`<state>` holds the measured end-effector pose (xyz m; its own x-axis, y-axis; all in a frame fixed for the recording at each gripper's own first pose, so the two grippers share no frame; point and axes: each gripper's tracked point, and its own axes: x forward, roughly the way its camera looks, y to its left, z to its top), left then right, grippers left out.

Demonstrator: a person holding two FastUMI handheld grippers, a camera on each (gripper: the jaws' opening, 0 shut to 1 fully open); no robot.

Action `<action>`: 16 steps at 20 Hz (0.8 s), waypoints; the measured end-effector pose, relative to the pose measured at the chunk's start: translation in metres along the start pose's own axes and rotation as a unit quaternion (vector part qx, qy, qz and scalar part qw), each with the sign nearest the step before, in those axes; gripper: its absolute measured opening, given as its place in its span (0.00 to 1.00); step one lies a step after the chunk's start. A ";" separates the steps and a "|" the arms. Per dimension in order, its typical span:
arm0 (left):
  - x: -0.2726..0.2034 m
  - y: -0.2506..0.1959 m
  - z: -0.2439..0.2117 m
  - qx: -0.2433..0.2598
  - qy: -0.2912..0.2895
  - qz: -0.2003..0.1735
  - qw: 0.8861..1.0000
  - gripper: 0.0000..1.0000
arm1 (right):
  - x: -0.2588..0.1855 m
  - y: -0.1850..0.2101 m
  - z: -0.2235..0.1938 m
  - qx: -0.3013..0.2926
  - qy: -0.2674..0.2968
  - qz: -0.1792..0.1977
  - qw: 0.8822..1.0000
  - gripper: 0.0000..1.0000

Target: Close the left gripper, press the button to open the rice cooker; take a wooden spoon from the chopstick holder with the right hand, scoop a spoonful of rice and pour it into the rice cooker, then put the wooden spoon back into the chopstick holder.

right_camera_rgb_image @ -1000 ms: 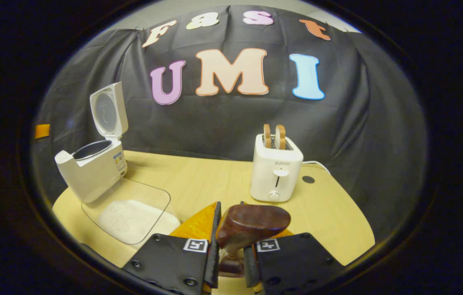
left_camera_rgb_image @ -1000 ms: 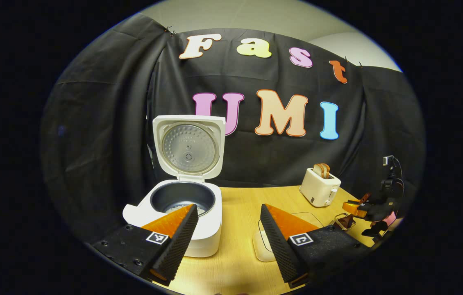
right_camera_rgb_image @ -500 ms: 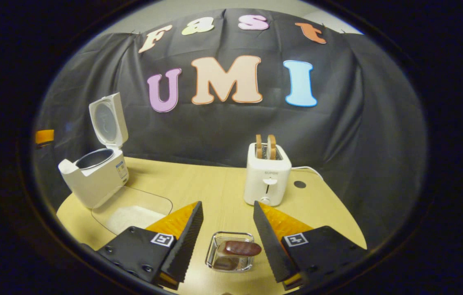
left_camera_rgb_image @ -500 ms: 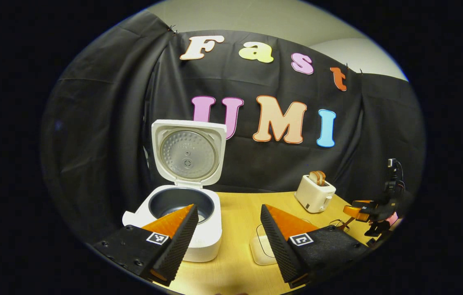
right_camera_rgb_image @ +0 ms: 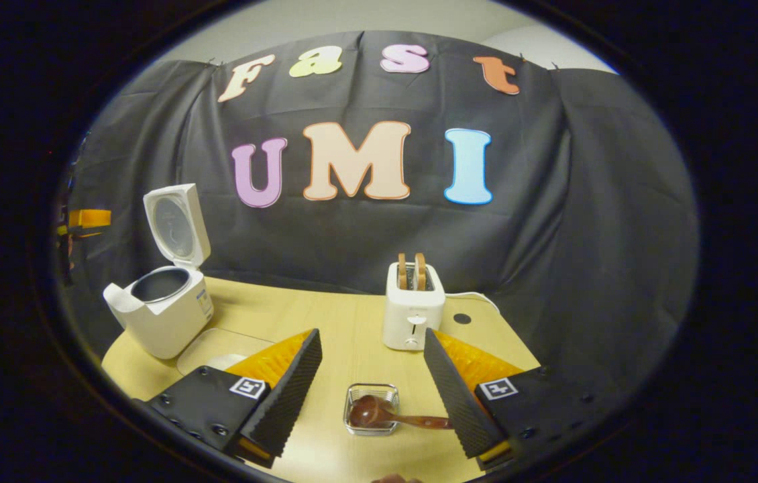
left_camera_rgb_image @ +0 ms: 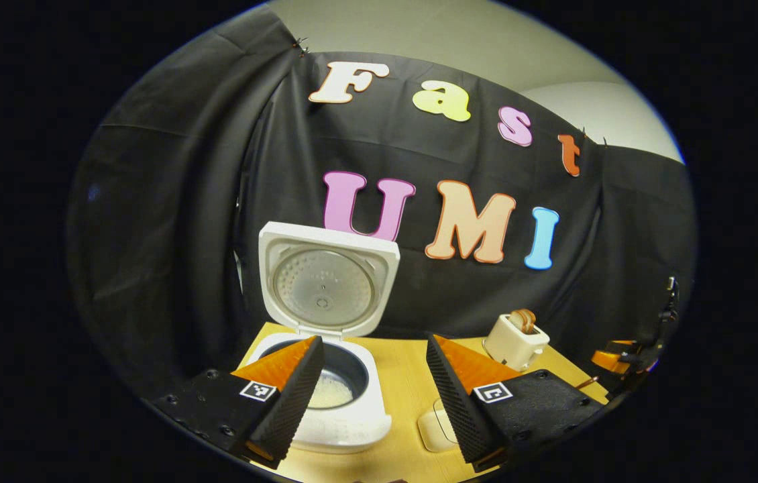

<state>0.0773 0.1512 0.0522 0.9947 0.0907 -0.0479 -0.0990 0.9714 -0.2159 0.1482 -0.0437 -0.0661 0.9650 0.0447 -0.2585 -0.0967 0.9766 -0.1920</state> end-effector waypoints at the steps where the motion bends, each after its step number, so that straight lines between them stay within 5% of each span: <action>1: 0.008 0.007 0.010 0.006 -0.005 0.002 1.000 0.90 | -0.008 0.005 0.001 0.001 -0.001 -0.001 1.000 0.99; 11: 0.118 0.068 0.110 0.038 -0.059 0.022 0.997 0.89 | -0.070 0.033 0.007 0.016 0.004 -0.040 0.999 0.99; 16: 0.185 0.079 0.113 0.041 -0.037 0.022 0.998 0.89 | -0.087 0.029 0.003 0.020 0.012 -0.068 0.997 0.97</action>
<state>0.2565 0.2697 0.1366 0.9889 0.1474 0.0172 -0.1438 0.9804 -0.1346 0.0621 -0.0185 -0.0465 0.9621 -0.0940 -0.2558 0.0454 0.9808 -0.1895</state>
